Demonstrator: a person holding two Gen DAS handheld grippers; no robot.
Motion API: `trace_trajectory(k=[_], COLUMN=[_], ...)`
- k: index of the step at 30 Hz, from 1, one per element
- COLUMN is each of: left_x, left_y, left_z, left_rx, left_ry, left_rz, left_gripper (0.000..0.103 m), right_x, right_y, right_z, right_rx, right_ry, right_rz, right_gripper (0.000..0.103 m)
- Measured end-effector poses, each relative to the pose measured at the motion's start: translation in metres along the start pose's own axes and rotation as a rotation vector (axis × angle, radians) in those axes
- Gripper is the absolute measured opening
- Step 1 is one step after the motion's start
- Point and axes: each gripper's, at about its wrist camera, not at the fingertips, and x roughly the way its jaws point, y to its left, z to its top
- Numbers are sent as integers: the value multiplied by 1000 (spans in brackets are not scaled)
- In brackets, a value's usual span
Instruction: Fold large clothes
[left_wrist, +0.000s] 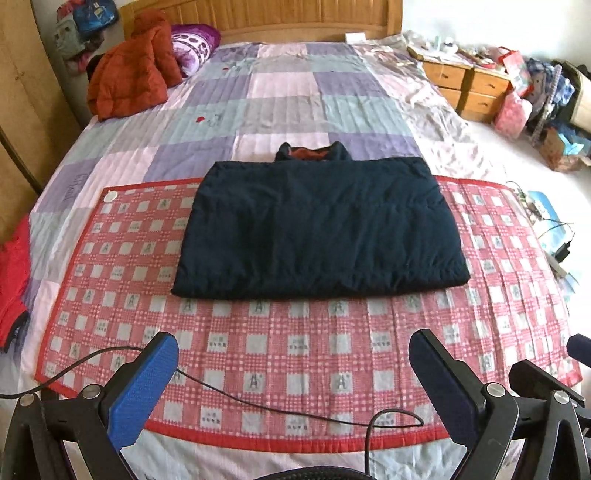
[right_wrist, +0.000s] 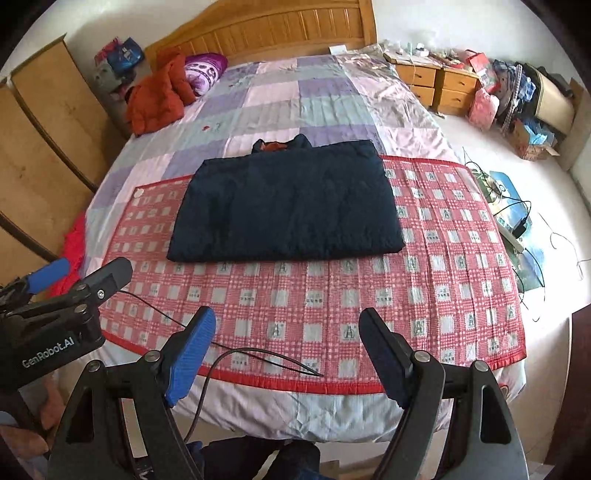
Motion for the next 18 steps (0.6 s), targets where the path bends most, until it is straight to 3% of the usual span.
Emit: trace_trajectory(k=[18], left_x=[-22], left_y=[7], left_z=[0], left_rx=[-11], left_ry=[-17], left_rz=[3], left_gripper=[102], right_x=[-25], right_y=[11], right_z=[0], right_rx=[-2], right_ry=[-27], right_rz=[-10], right_gripper=[83])
